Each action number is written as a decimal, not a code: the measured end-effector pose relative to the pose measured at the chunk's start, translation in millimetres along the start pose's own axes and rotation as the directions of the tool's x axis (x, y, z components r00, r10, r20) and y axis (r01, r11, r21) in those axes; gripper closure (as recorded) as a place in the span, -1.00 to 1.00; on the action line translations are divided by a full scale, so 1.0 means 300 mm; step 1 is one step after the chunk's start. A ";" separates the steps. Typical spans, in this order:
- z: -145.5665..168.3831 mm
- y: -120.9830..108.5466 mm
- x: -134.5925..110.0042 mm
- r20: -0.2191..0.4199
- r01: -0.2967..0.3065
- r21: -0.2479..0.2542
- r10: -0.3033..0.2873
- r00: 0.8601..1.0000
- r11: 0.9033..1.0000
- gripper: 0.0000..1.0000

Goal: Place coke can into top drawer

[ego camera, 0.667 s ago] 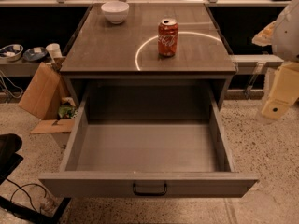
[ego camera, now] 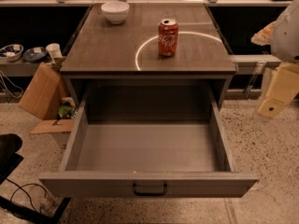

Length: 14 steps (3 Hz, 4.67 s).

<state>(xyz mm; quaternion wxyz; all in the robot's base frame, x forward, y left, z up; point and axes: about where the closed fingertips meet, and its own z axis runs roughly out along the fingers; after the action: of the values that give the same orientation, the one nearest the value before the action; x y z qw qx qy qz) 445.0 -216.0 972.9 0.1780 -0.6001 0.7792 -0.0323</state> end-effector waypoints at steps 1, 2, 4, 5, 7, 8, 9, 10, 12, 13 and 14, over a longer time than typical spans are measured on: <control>0.063 -0.115 0.017 0.113 -0.023 0.046 0.017 0.993 0.999 -1.00; 0.151 -0.302 0.033 0.289 -0.090 0.117 0.052 0.956 0.989 -1.00; 0.302 -0.651 -0.058 0.634 -0.282 0.171 0.114 0.765 0.944 -1.00; 0.301 -0.649 -0.059 0.632 -0.280 0.171 0.113 0.767 0.945 -1.00; 0.377 -0.772 -0.117 0.725 -0.315 0.151 0.112 0.679 0.937 -1.00; 0.463 -0.878 -0.203 0.800 -0.336 0.086 0.137 0.585 0.938 -1.00; 0.546 -0.955 -0.283 0.849 -0.355 0.020 0.172 0.500 0.934 -1.00; 0.600 -0.990 -0.352 0.877 -0.375 -0.023 0.199 0.438 0.927 -1.00; 0.683 -0.989 -0.526 0.916 -0.351 -0.089 0.215 0.338 0.932 -1.00; 0.703 -0.962 -0.617 0.921 -0.312 -0.102 0.208 0.330 0.945 -0.62; 0.734 -0.933 -0.664 0.921 -0.293 -0.127 0.222 0.319 0.947 -0.16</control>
Offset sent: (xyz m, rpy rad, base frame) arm 0.1860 -0.0546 -0.0214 0.5183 -0.3992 -0.0722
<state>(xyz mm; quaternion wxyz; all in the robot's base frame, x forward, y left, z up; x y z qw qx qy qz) 816.3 -69.0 888.4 0.6061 -0.3756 0.6267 0.3143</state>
